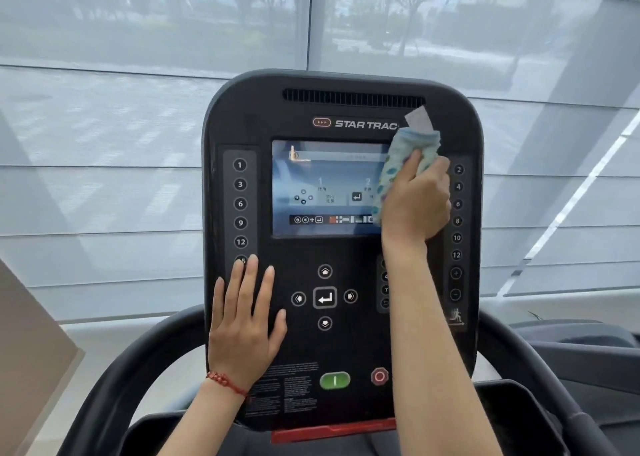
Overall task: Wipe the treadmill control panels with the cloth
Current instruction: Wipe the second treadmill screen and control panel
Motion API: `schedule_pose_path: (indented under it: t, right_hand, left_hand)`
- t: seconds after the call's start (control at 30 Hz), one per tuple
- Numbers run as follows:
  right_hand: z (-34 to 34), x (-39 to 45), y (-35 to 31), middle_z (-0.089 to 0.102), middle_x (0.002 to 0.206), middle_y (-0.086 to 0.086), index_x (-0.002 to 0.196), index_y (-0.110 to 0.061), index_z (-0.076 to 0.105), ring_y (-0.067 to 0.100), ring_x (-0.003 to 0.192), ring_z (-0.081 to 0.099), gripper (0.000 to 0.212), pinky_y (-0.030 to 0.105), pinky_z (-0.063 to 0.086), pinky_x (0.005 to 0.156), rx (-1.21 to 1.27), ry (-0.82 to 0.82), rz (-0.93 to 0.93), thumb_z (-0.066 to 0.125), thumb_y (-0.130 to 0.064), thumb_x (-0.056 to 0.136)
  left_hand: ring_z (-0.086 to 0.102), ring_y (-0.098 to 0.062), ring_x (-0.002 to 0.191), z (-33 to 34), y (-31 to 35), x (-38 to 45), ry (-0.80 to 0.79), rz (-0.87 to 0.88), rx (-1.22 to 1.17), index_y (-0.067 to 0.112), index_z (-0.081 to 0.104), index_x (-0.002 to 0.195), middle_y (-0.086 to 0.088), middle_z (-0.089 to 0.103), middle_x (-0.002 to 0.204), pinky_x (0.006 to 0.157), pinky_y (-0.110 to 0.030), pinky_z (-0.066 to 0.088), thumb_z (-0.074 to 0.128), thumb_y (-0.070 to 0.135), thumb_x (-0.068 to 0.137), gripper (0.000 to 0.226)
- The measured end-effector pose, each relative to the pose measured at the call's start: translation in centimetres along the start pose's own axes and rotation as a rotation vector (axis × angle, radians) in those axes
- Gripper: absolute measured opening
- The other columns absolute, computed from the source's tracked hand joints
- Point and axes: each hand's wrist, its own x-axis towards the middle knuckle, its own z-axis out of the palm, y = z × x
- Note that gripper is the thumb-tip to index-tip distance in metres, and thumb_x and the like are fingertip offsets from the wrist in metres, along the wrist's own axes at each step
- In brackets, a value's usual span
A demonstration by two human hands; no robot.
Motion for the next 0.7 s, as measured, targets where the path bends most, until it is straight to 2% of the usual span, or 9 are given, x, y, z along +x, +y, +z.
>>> schedule_pose_path:
  t: [0.17, 0.33, 0.43, 0.53, 0.63, 0.7]
  right_hand:
    - [0.6, -5.7, -3.5, 0.059, 0.059, 0.008, 0.079, -0.004, 0.056, 0.023, 0.044, 0.059, 0.038, 0.021, 0.037, 0.038, 0.066, -0.08, -0.291, 0.041, -0.036, 0.092]
    - [0.3, -4.6, -1.9, 0.058, 0.055, 0.007, 0.077, -0.005, 0.058, 0.022, 0.04, 0.057, 0.038, 0.019, 0.033, 0.034, 0.023, -0.104, -0.54, 0.042, -0.036, 0.091]
    - [-0.5, -1.9, 1.6, 0.059, 0.059, 0.012, 0.078, -0.003, 0.057, 0.028, 0.043, 0.058, 0.039, 0.022, 0.032, 0.039, -0.015, -0.086, -0.466, 0.041, -0.035, 0.093]
    - [-2.0, 0.2, 4.9, 0.063, 0.074, 0.019, 0.088, 0.001, 0.056, 0.036, 0.061, 0.061, 0.04, 0.027, 0.033, 0.05, -0.025, -0.09, -0.288, 0.041, -0.034, 0.096]
    - [-3.1, 1.0, 6.8, 0.064, 0.081, 0.019, 0.095, 0.001, 0.055, 0.035, 0.068, 0.06, 0.037, 0.028, 0.032, 0.056, 0.001, -0.138, -0.249, 0.041, -0.034, 0.097]
    - [-4.0, 1.2, 8.3, 0.064, 0.083, 0.016, 0.095, -0.002, 0.054, 0.032, 0.07, 0.059, 0.033, 0.028, 0.035, 0.058, 0.079, -0.111, -0.179, 0.044, -0.033, 0.096]
  left_hand:
    - [0.028, -0.034, 0.136, 0.0, 0.0, 0.0, -0.014, -0.003, 0.01, 0.005, 0.039, 0.137, -0.021, 0.035, 0.144, 0.108, -0.054, 0.026, 0.043, 0.03, 0.091, 0.053]
    - [0.028, -0.034, 0.136, -0.1, -0.1, 0.1, -0.018, -0.002, -0.002, 0.004, 0.042, 0.136, -0.021, 0.036, 0.143, 0.108, -0.053, 0.026, 0.044, 0.03, 0.09, 0.052]
    - [0.028, -0.034, 0.136, -0.2, -0.1, 0.1, -0.012, 0.002, -0.005, 0.004, 0.041, 0.136, -0.021, 0.037, 0.143, 0.107, -0.054, 0.027, 0.044, 0.029, 0.09, 0.052]
    - [0.028, -0.035, 0.136, -0.2, 0.0, 0.1, -0.007, 0.004, -0.004, 0.004, 0.041, 0.136, -0.022, 0.037, 0.143, 0.107, -0.054, 0.027, 0.044, 0.029, 0.09, 0.053]
    - [0.027, -0.035, 0.136, -0.2, 0.0, 0.1, -0.004, 0.011, -0.007, 0.003, 0.041, 0.136, -0.023, 0.037, 0.143, 0.107, -0.055, 0.026, 0.044, 0.028, 0.09, 0.052]
    - [0.028, -0.035, 0.136, -0.2, 0.0, 0.1, 0.004, 0.014, -0.017, 0.003, 0.042, 0.135, -0.022, 0.037, 0.143, 0.107, -0.055, 0.026, 0.044, 0.028, 0.09, 0.052]
